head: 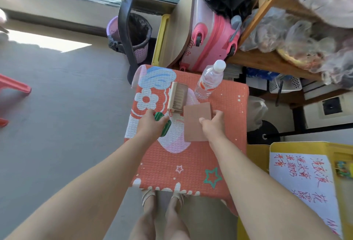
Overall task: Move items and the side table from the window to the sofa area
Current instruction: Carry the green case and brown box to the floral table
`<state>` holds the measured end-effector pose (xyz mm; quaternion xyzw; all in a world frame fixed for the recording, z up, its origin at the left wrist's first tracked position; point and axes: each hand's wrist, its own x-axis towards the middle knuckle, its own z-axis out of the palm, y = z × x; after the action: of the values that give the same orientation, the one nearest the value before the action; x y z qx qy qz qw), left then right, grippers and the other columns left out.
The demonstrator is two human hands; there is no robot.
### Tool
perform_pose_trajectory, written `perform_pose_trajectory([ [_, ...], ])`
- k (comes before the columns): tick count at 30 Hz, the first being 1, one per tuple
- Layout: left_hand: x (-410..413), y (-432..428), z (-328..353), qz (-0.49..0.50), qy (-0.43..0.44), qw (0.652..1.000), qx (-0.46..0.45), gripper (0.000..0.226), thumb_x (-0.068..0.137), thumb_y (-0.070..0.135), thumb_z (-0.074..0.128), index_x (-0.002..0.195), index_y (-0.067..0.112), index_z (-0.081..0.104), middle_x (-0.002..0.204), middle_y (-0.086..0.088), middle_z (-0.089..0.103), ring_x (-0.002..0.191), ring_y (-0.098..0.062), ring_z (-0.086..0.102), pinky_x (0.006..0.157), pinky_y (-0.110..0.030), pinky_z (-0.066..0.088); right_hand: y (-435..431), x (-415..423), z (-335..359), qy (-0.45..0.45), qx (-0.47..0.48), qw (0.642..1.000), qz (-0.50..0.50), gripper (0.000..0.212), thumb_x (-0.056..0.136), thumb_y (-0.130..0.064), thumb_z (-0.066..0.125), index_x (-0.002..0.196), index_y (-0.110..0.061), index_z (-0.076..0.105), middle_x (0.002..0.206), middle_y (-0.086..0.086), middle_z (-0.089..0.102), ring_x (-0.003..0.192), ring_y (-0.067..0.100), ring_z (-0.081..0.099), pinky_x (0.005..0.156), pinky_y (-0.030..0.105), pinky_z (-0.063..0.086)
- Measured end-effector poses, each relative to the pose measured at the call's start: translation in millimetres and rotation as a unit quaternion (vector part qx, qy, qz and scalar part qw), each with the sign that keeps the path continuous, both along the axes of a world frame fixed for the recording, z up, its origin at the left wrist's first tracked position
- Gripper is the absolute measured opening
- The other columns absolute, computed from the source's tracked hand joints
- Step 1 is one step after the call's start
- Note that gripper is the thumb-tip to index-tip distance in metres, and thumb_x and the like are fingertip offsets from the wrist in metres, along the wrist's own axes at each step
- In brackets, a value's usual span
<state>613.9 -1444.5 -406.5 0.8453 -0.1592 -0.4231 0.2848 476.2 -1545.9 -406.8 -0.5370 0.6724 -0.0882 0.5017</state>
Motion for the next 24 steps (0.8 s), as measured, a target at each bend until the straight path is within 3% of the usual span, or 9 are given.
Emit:
perform_pose_trajectory([
  [4, 19, 9, 37, 0.038, -0.009, 0.999, -0.032, 0.042, 0.089, 0.039, 0.058, 0.113, 0.006, 0.049, 0.098, -0.010, 0.054, 0.093, -0.031, 0.057, 0.085, -0.050, 0.054, 2, 24, 40, -0.026, -0.016, 0.999, 0.023, 0.040, 0.087, -0.010, 0.055, 0.124, -0.012, 0.039, 0.107, 0.002, 0.053, 0.091, 0.021, 0.054, 0.072, 0.032, 0.042],
  [10, 40, 31, 86, 0.103, -0.013, 0.990, -0.096, 0.029, 0.089, 0.037, 0.059, 0.101, 0.013, 0.047, 0.093, -0.007, 0.055, 0.099, -0.033, 0.061, 0.085, -0.049, 0.054, 14, 56, 91, -0.056, -0.042, 0.996, 0.052, 0.041, 0.084, -0.011, 0.057, 0.121, -0.013, 0.041, 0.108, 0.002, 0.054, 0.099, 0.023, 0.056, 0.085, 0.037, 0.048],
  [13, 48, 49, 105, 0.157, -0.017, 0.979, -0.130, 0.024, 0.089, 0.036, 0.059, 0.089, 0.015, 0.046, 0.082, -0.004, 0.053, 0.096, -0.036, 0.062, 0.082, -0.052, 0.055, 24, 70, 116, -0.079, -0.052, 0.992, 0.080, 0.039, 0.084, -0.009, 0.057, 0.120, -0.012, 0.042, 0.104, 0.002, 0.052, 0.095, 0.023, 0.054, 0.078, 0.033, 0.045],
  [16, 52, 68, 120, 0.229, 0.005, 0.960, -0.162, 0.027, 0.090, 0.034, 0.058, 0.098, 0.011, 0.046, 0.094, -0.011, 0.054, 0.088, -0.031, 0.061, 0.076, -0.049, 0.058, 37, 84, 133, -0.108, -0.050, 0.987, 0.106, 0.036, 0.086, -0.009, 0.056, 0.119, -0.015, 0.043, 0.101, 0.001, 0.052, 0.092, 0.021, 0.053, 0.072, 0.030, 0.045],
  [19, 58, 92, 134, 0.303, 0.018, 0.934, -0.191, 0.027, 0.092, 0.030, 0.057, 0.102, 0.009, 0.045, 0.100, -0.012, 0.053, 0.079, -0.024, 0.057, 0.059, -0.035, 0.056, 55, 104, 150, -0.125, -0.053, 0.979, 0.155, 0.037, 0.087, -0.010, 0.056, 0.120, -0.014, 0.042, 0.103, 0.003, 0.052, 0.091, 0.021, 0.051, 0.072, 0.030, 0.041],
  [21, 66, 114, 142, 0.351, 0.012, 0.913, -0.208, 0.027, 0.092, 0.030, 0.057, 0.104, 0.009, 0.044, 0.101, -0.011, 0.052, 0.074, -0.019, 0.056, 0.055, -0.030, 0.053, 71, 123, 162, -0.138, -0.049, 0.969, 0.196, 0.037, 0.088, -0.009, 0.055, 0.122, -0.011, 0.041, 0.102, 0.002, 0.050, 0.090, 0.021, 0.050, 0.071, 0.029, 0.039],
  [24, 79, 145, 154, 0.399, 0.001, 0.889, -0.225, 0.029, 0.092, 0.029, 0.057, 0.106, 0.008, 0.045, 0.103, -0.012, 0.052, 0.076, -0.020, 0.057, 0.055, -0.029, 0.053, 96, 151, 174, -0.157, -0.042, 0.956, 0.244, 0.036, 0.090, -0.009, 0.054, 0.123, -0.012, 0.040, 0.103, 0.003, 0.049, 0.088, 0.019, 0.050, 0.055, 0.024, 0.037],
])
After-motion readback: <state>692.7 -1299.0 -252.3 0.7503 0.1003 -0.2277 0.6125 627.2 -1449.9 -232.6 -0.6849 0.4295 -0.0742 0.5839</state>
